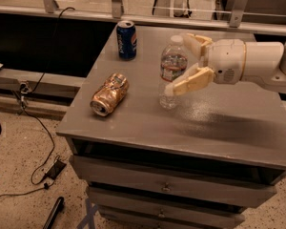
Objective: Knock water bottle over
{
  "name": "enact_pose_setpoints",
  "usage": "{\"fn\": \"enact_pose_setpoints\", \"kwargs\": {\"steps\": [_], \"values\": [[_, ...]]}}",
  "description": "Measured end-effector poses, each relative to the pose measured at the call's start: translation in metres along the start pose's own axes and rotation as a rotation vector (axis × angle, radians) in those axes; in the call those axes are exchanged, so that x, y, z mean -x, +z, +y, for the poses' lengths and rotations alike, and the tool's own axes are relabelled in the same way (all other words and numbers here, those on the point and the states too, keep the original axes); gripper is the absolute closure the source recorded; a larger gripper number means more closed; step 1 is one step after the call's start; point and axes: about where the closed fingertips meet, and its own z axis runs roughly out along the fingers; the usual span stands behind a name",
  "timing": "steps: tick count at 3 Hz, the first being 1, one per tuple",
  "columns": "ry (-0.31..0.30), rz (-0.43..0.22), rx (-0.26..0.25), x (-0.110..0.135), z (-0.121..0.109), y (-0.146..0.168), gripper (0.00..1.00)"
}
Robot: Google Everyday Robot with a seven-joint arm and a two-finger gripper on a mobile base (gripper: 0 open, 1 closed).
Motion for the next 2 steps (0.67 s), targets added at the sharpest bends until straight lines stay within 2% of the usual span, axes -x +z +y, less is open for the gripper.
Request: {"fn": "enact_pose_setpoints", "kwargs": {"steps": [1,2], "values": [[0.033,-0.049,0.004,-0.009,-0.003,0.015,0.00],[0.069,-0.079,-0.010,-0.021,-0.009,0.022,0.19]]}}
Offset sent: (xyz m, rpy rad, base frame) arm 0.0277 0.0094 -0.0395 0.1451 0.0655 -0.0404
